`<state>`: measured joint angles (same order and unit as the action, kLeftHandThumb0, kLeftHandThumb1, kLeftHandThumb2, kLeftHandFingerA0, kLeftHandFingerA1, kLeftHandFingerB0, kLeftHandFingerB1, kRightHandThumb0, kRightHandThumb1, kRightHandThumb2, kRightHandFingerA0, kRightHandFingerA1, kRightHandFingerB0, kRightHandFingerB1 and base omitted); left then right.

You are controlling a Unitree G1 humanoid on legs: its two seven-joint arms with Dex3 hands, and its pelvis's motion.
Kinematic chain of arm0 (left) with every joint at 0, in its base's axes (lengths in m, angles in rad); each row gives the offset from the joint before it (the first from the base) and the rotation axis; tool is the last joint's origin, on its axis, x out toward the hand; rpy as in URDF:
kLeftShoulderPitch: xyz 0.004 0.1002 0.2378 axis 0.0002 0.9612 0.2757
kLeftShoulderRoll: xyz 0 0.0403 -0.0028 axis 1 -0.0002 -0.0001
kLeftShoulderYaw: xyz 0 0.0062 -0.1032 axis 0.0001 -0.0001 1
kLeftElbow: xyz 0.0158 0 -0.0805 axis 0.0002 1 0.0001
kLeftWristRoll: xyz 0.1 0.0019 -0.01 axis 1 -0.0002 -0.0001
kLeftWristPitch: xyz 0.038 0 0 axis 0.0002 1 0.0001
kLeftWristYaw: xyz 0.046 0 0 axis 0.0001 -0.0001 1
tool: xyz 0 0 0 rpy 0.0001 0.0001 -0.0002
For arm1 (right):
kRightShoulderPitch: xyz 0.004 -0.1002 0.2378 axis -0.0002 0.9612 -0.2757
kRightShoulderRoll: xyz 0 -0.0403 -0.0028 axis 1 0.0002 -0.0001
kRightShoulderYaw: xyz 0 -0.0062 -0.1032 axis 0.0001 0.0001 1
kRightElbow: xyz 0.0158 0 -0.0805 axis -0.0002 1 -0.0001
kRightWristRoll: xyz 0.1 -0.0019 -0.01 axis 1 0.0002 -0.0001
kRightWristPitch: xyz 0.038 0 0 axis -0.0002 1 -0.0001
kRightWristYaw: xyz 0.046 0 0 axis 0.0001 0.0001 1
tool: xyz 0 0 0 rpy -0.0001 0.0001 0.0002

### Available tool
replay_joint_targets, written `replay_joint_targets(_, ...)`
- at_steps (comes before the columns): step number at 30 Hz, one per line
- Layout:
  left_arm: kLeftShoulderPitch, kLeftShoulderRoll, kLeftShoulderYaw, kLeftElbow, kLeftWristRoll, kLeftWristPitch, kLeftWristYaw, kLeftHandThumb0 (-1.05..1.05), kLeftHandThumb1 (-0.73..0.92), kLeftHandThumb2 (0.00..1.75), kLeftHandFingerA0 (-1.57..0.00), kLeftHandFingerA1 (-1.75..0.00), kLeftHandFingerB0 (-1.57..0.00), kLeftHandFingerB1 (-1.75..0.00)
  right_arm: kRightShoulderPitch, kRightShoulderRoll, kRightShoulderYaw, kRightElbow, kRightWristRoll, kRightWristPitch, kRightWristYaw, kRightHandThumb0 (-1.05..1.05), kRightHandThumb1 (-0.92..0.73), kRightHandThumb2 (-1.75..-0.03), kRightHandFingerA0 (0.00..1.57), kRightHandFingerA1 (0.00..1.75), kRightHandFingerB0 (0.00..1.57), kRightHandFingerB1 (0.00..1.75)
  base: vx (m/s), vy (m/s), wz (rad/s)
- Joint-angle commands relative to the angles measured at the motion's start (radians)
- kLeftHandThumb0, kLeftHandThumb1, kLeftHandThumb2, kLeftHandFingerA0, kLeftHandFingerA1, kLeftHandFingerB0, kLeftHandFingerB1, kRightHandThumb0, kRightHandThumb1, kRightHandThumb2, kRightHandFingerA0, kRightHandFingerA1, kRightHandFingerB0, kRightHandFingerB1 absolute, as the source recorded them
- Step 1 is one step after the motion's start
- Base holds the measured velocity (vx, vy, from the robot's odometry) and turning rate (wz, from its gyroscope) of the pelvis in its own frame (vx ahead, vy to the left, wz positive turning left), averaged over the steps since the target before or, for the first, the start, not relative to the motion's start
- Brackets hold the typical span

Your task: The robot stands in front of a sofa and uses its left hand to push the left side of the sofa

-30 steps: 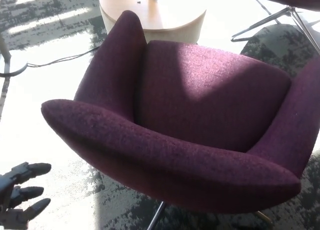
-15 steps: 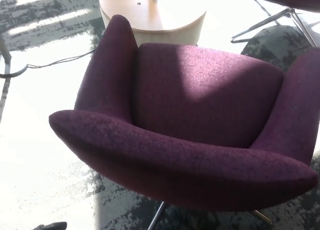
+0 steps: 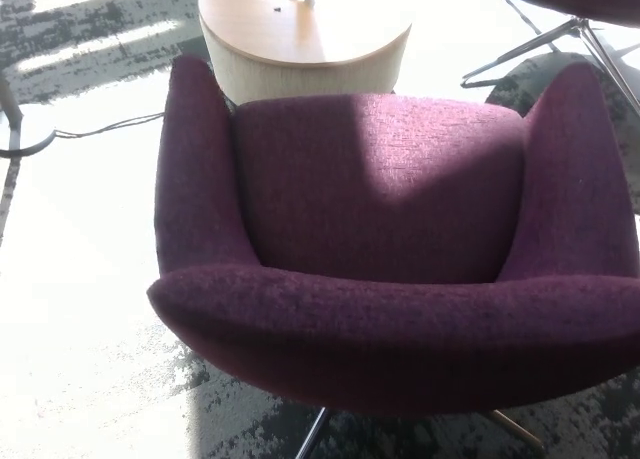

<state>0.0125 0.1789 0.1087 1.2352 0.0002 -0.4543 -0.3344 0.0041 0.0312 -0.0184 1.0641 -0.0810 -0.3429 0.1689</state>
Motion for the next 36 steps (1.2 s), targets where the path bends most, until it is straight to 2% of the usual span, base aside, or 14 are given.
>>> replay_joint_targets(1,0.004,0.031,-0.043,0.019,0.064,-0.054,0.089,-1.05,0.92,0.74,-0.22,-0.63,-0.13,-0.48,0.008,-0.002,-0.015,0.019,0.029,-0.032,0.011,-0.69,-0.72,-0.62,0.44,0.43,0.36,0.32,0.0,0.0,0.0)
replay_joint_targets(3,0.0,0.029,-0.033,0.025,0.047,-0.044,0.086,-1.05,0.92,0.74,-0.22,-0.63,-0.13,-0.48,0.003,-0.001,-0.016,0.024,0.028,-0.03,0.008,-0.69,-0.72,-0.62,0.44,0.42,0.34,0.32,0.0,0.0,0.0)
replay_joint_targets(4,-0.001,0.029,-0.031,0.027,0.045,-0.043,0.087,-1.05,0.71,1.14,-0.2,-0.63,-0.11,-0.53,0.002,-0.001,-0.015,0.026,0.028,-0.032,0.008,-0.69,-0.72,-0.62,0.45,0.42,0.34,0.32,0.0,0.0,0.0)
replay_joint_targets(5,-0.002,0.029,-0.027,0.028,0.039,-0.039,0.081,-1.05,0.92,0.72,-0.21,-0.63,-0.13,-0.48,0.002,-0.004,-0.009,0.028,0.02,-0.038,0.005,-0.69,-0.74,-0.63,0.47,0.43,0.34,0.32,0.0,0.0,0.0)
replay_joint_targets(6,-0.002,0.029,-0.022,0.028,0.034,-0.037,0.076,-1.05,0.71,1.11,-0.19,-0.62,-0.12,-0.53,0.003,-0.006,-0.004,0.027,0.014,-0.04,0.001,-0.7,-0.74,-0.63,0.45,0.42,0.33,0.32,0.0,0.0,0.0)
replay_joint_targets(10,-0.004,0.027,-0.012,0.029,0.025,-0.033,0.067,-1.05,0.71,1.13,-0.19,-0.63,-0.1,-0.53,0.001,-0.008,-0.003,0.033,0.018,-0.042,0.005,-0.7,-0.73,-0.63,0.44,0.42,0.32,0.32,0.0,0.0,0.0)
replay_joint_targets(11,-0.002,0.026,-0.011,0.028,0.025,-0.034,0.066,-1.05,0.92,0.71,-0.21,-0.63,-0.13,-0.48,0.003,-0.008,-0.004,0.032,0.02,-0.04,0.006,-0.69,-0.73,-0.63,0.43,0.42,0.32,0.32,0.0,0.0,0.0)
replay_joint_targets(13,-0.001,0.026,-0.011,0.029,0.028,-0.037,0.064,-1.05,0.92,0.71,-0.21,-0.64,-0.13,-0.5,0.003,-0.004,-0.014,0.038,0.034,-0.038,0.015,-0.7,-0.72,-0.62,0.45,0.45,0.33,0.32,0.0,0.0,0.0)
replay_joint_targets(18,-0.004,0.029,-0.024,0.027,0.045,-0.039,0.081,-1.05,0.92,0.72,-0.23,-0.65,-0.14,-0.51,0.004,-0.007,-0.005,0.024,0.02,-0.038,0.0,-0.7,-0.73,-0.63,0.43,0.42,0.34,0.32,0.0,0.0,0.0)
replay_joint_targets(19,-0.006,0.028,-0.019,0.028,0.039,-0.039,0.077,-1.04,0.7,1.12,-0.22,-0.64,-0.12,-0.55,0.003,-0.005,-0.007,0.021,0.023,-0.036,0.003,-0.7,-0.72,-0.62,0.42,0.41,0.35,0.32,0.0,0.0,0.0)
replay_joint_targets(21,-0.009,0.027,-0.015,0.029,0.033,-0.038,0.072,-1.05,0.7,1.12,-0.21,-0.64,-0.11,-0.54,0.0,-0.006,-0.007,0.021,0.025,-0.035,0.008,-0.7,-0.72,-0.63,0.42,0.41,0.33,0.32,0.0,0.0,0.0)
replay_joint_targets(25,-0.009,0.028,-0.014,0.025,0.033,-0.035,0.07,-1.04,0.7,1.12,-0.21,-0.63,-0.12,-0.54,-0.007,-0.006,-0.014,0.03,0.036,-0.043,0.021,-0.7,-0.72,-0.62,0.43,0.43,0.34,0.32,0.0,0.0,0.0)
replay_joint_targets(26,-0.009,0.029,-0.014,0.026,0.033,-0.037,0.068,-1.05,0.92,0.69,-0.24,-0.64,-0.15,-0.5,-0.004,-0.005,-0.014,0.021,0.035,-0.036,0.02,-0.68,-0.73,-0.63,0.43,0.41,0.34,0.32,0.0,0.0,0.0)
replay_joint_targets(36,-0.028,0.041,-0.041,0.024,0.063,-0.05,0.098,-1.05,0.92,0.7,-0.25,-0.67,-0.15,-0.53,-0.025,-0.008,-0.008,0.019,0.021,-0.035,0.0,-0.69,-0.73,-0.63,0.41,0.41,0.34,0.32,0.0,0.0,0.0)
